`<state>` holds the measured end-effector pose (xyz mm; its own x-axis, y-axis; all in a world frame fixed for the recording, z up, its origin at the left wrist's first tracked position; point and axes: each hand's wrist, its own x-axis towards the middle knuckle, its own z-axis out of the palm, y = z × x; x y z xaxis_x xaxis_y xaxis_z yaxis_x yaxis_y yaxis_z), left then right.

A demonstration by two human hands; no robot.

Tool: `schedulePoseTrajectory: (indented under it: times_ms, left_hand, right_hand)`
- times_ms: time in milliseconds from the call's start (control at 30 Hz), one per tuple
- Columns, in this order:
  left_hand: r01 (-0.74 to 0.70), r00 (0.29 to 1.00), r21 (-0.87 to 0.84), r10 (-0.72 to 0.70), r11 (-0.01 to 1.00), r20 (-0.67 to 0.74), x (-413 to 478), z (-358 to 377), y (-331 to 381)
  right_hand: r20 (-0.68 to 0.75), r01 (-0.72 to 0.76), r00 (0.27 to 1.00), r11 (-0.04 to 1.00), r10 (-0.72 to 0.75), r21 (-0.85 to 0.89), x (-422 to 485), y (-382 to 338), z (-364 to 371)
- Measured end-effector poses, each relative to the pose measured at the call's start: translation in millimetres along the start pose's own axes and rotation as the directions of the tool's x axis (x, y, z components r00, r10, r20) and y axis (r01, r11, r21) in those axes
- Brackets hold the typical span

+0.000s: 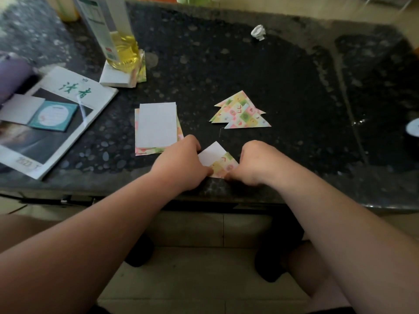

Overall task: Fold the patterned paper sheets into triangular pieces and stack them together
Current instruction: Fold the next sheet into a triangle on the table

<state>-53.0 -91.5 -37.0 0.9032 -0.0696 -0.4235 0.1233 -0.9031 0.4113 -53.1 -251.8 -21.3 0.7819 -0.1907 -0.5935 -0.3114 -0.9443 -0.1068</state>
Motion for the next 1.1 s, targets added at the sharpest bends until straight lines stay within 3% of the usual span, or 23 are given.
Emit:
schedulePoseTrajectory:
  times_ms: [167,400,533,633,767,967,1033,1100]
  left_hand:
    - [0.001,1.0,-0.039,-0.001,0.999,-0.01,1,-1,0]
    - [-0.024,0.999,-0.064,0.023,0.998,-0.025,1,0,-2]
    - [-0.026,0.999,-0.133,0.023,0.991,-0.024,0,-10,-2]
    - [0.017,0.998,-0.312,0.0,0.95,0.057,-1,-22,-2]
    - [0.02,0.984,-0.414,0.054,0.91,0.167,-5,-32,-6]
    - [0.073,0.987,-0.628,0.034,0.774,0.157,-15,-24,-8]
    - [0.11,0.984,-0.653,0.011,0.749,0.179,-19,-23,-7]
    - [0.139,0.979,-0.638,-0.008,0.757,0.203,-21,-21,-7]
  right_hand:
    - [-0.058,0.051,0.997,0.997,-0.048,0.056,1,3,2]
    - [-0.091,0.203,0.979,0.91,-0.182,0.362,2,12,-8]
    - [-0.067,0.218,0.972,0.768,-0.224,0.602,1,27,-20]
    - [-0.071,0.214,0.964,0.591,-0.255,0.778,3,40,-24]
    - [-0.041,0.151,0.965,0.416,-0.261,0.897,4,45,-28]
    - [0.066,-0.043,0.984,0.141,-0.165,0.989,3,30,-26]
    - [0.101,-0.083,0.982,0.118,-0.157,0.989,2,27,-26]
    - [0.118,-0.09,0.983,0.191,-0.142,0.978,1,26,-23]
